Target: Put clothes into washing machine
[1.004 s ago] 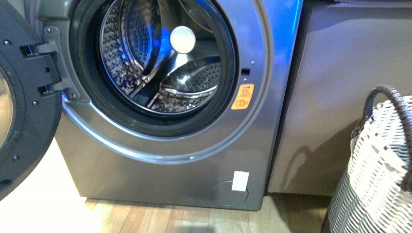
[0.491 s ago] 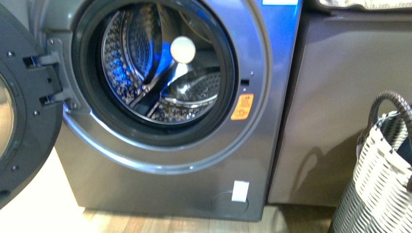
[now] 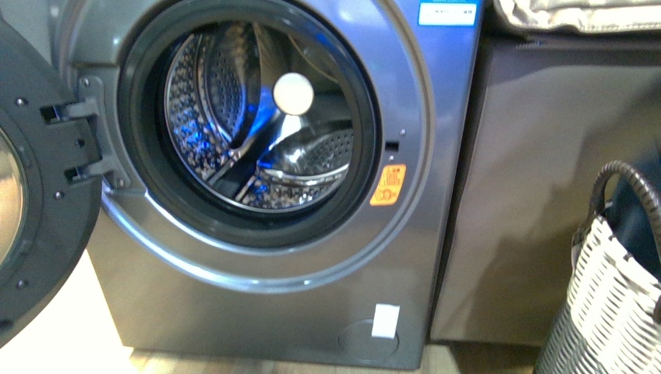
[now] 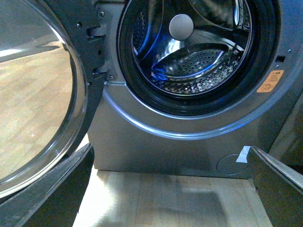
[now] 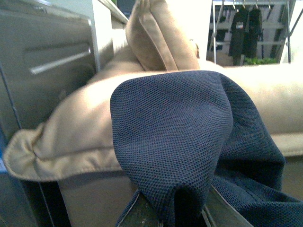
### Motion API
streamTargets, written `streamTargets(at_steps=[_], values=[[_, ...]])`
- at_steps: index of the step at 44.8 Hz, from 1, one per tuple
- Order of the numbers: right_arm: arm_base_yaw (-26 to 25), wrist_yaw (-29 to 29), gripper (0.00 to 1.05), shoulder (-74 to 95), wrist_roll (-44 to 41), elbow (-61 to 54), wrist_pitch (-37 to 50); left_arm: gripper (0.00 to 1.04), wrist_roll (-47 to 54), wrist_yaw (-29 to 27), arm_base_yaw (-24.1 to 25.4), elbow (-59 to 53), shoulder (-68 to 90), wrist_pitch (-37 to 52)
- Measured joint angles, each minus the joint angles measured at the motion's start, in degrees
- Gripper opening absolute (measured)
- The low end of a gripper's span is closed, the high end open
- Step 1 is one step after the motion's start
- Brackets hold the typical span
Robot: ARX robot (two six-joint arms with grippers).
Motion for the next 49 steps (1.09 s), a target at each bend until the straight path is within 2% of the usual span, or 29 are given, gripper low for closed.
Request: streamTargets(at_steps=[17, 21, 28, 37, 43, 49], values=[[9.6, 4.0, 0.07, 0.7, -3.2, 24.5, -12.0, 0.98, 0.0, 0.0, 0.0, 0.0, 0.0, 0.0], [14.3, 5.9, 0.07, 3.9, -5.3, 34.8, -17.9, 0.98, 0.0, 0.0, 0.0, 0.0, 0.0, 0.0], [19.4, 8.4, 0.07, 9.7, -6.7, 47.7, -25.2, 0.98, 0.0, 0.0, 0.0, 0.0, 0.0, 0.0], [26.1, 10.5, 0.07, 21.3, -5.9, 70.3, -39.6, 0.98, 0.0, 0.0, 0.0, 0.0, 0.0, 0.0], [29.9, 10.6, 0.07, 30.1, -4.2, 86.5, -48.9, 0.98, 0.0, 0.0, 0.0, 0.0, 0.0, 0.0], [32.4, 8.7, 0.07, 36.2, -1.6, 96.4, -54.6, 0.98, 0.0, 0.0, 0.0, 0.0, 0.0, 0.0]])
